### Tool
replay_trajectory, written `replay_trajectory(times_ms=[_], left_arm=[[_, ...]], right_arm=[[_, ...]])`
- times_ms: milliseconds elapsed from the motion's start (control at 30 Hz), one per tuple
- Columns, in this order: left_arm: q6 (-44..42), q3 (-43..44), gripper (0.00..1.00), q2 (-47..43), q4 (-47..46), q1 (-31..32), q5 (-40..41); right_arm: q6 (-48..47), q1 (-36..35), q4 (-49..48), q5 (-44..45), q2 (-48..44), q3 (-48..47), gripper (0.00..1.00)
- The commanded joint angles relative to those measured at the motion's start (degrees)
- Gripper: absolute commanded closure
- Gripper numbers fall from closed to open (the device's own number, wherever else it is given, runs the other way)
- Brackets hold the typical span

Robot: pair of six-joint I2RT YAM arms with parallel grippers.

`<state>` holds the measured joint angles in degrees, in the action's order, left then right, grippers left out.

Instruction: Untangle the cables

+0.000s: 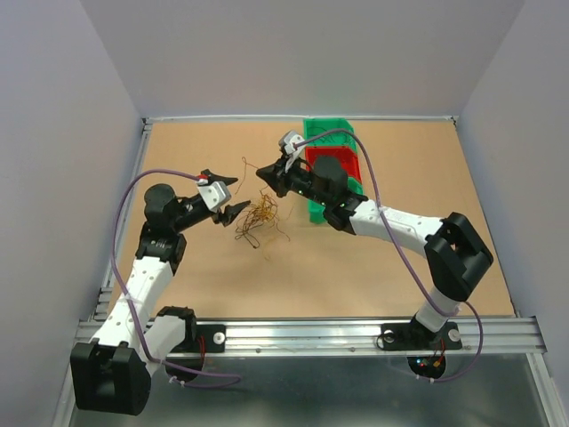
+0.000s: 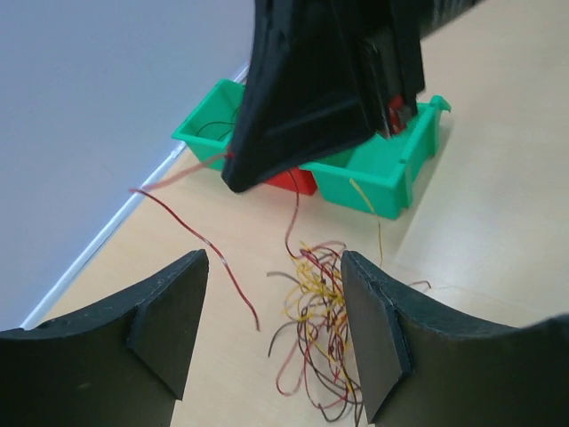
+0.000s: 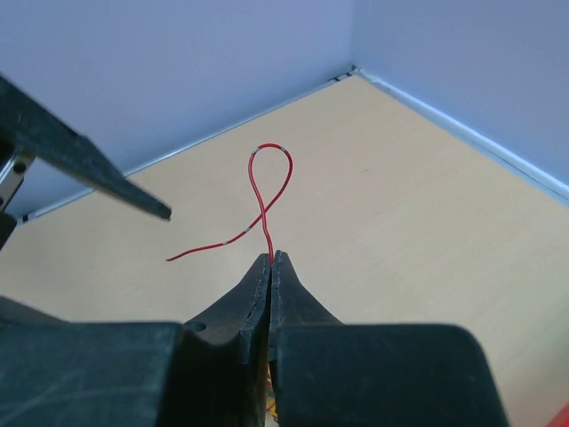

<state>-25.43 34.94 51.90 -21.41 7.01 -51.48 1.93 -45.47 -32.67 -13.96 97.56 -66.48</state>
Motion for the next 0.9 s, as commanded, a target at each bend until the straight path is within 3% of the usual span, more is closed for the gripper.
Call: replay_trajectory(times_ms=[0,167,433,867], left_arm=[[-3.74,-1.63,0.27,-1.80,-2.67,-0.15,-4.94],[-4.19,-2.07,0.27,1.97,-4.52,1.43,-4.16],[-3.58,1.97,0.29,12.52,-4.34,4.51,-0.55],[0.99,4.60,0.28,17.44,-8.21,6.00,1.74]], right_arm=[[3.87,-0.32,-3.37,8.14,-3.86,0.12,0.99],[4.39,-0.41,-1.62,9.39,-5.27,-1.72,0.99],[7.38,-0.40,-0.21,4.38,-7.47,-3.75,0.99],[17.56,-0.32,-4.33,-5.46,-8.18,-5.94,0.99]])
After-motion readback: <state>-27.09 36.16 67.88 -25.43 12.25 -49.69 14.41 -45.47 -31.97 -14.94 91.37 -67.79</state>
